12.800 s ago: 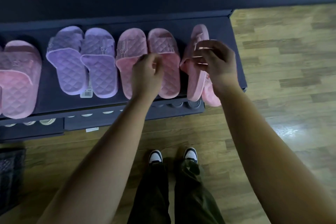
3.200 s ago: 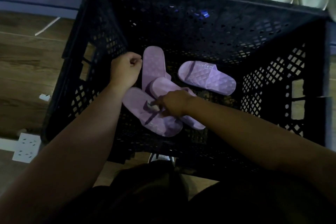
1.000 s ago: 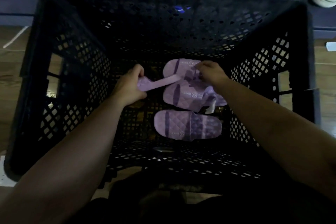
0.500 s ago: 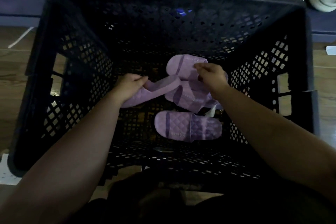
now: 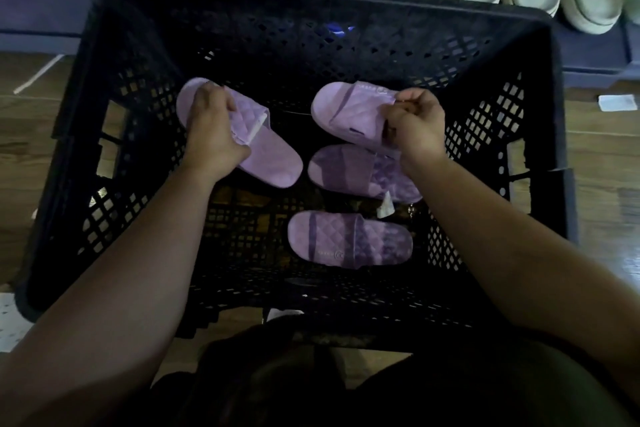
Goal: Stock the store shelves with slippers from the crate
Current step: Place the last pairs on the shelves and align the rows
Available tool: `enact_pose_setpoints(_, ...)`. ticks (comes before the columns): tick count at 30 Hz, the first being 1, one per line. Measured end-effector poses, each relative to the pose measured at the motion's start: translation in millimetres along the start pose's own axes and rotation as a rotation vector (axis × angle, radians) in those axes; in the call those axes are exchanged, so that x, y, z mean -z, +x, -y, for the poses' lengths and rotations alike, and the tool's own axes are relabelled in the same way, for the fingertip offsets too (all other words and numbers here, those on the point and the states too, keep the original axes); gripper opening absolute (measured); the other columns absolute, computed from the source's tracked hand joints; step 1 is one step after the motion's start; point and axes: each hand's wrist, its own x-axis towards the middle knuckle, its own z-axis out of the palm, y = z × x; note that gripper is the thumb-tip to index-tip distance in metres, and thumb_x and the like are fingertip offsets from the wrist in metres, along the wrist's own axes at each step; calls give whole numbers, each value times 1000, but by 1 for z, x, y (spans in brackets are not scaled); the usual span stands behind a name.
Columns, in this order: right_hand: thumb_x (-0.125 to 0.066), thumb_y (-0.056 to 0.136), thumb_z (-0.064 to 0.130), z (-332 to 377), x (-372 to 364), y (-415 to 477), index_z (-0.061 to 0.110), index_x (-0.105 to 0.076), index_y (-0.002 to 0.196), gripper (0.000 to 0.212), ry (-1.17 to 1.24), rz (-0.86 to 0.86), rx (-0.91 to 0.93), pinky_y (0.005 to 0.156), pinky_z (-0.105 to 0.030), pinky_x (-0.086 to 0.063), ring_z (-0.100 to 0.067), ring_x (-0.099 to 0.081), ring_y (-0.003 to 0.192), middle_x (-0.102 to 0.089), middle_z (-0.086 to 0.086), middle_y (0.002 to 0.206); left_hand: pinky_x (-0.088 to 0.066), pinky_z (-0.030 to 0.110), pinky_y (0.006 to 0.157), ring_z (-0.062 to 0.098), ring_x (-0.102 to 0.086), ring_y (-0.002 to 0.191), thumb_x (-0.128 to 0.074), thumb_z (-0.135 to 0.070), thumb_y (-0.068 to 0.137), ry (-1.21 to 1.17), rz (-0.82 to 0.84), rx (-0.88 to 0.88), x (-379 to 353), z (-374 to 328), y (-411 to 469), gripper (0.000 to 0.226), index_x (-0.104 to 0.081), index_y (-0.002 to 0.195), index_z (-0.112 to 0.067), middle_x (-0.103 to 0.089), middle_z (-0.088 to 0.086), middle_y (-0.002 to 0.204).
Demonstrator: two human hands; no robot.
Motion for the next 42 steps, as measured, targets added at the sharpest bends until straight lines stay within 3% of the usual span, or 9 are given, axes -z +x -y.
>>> enact_pose_setpoints(4,-63,84,-5,-7,-2,-3,12,-51,93,23,128,-6,-165,57,-26,-45,-11,-50,57,-52,-1,65,-37,27,95,27,-43,124,-83,1,58,-80,67,139,4,-3,1,89,-35,134,-5,-43,16,135)
enact_pose_setpoints(11,-57,88,-3,-15,-8,-14,5,-53,115,29,293,73,-344,59,-28,-54,-16,-62,62,-63,-9,75,-41,28,93,20,-40,126,-87,-7,50,-127,340,8,-3,-12,-3,112,-26,143,-19,-37,7,140)
enact_pose_setpoints(14,-57,87,-4,-20,-17,-18,16,-45,96,26,254,90,-334,55,-30,-48,-15,-54,54,-56,-2,62,-38,29,100,16,-36,129,-89,-14,50,-168,390,-31,-6,-22,-4,114,-25,144,-26,-34,3,143)
enact_pose_setpoints(17,-57,87,-6,-23,-22,-25,18,-38,83,31,206,158,-288,48,-25,-46,-17,-51,43,-50,0,50,-40,26,94,11,-42,121,-85,-13,61,-247,360,-61,-9,-33,-6,96,-32,139,-32,-40,-1,137)
enact_pose_setpoints(23,-51,87,-14,-27,-32,-25,19,-37,75,38,110,351,-135,53,-28,-34,-16,-34,52,-38,9,47,-47,27,82,5,-51,85,-69,-6,80,-483,353,13,-13,-28,-1,59,-49,127,-36,-46,-10,89)
enact_pose_setpoints(27,-51,88,-14,-26,-37,-24,18,-39,78,35,98,397,-128,53,-25,-36,-11,-38,50,-42,10,48,-43,19,84,8,-51,101,-58,-23,93,-504,337,107,-12,-43,0,38,-54,131,-23,-50,-12,97)
enact_pose_setpoints(34,-57,87,-7,-27,-40,-24,9,-56,92,16,77,514,-105,64,-25,-46,-10,-55,62,-62,7,63,-42,7,80,6,-50,109,-54,-31,95,-613,451,327,-15,-44,3,39,-53,133,-23,-55,-4,120)
enact_pose_setpoints(37,-54,89,-11,-25,-40,-24,8,-55,89,19,70,516,-131,62,-23,-48,-6,-57,59,-61,9,59,-40,19,96,10,-51,117,-55,-36,94,-570,454,363,-23,-43,7,42,-52,134,-23,-56,-2,129)
enact_pose_setpoints(42,-54,91,-7,-15,-35,-26,11,-60,87,19,-5,506,-123,68,-28,-50,-15,-58,67,-64,-2,71,-47,32,89,21,-57,105,-53,-33,96,-470,367,380,-29,-44,8,27,-60,117,-19,-58,1,104)
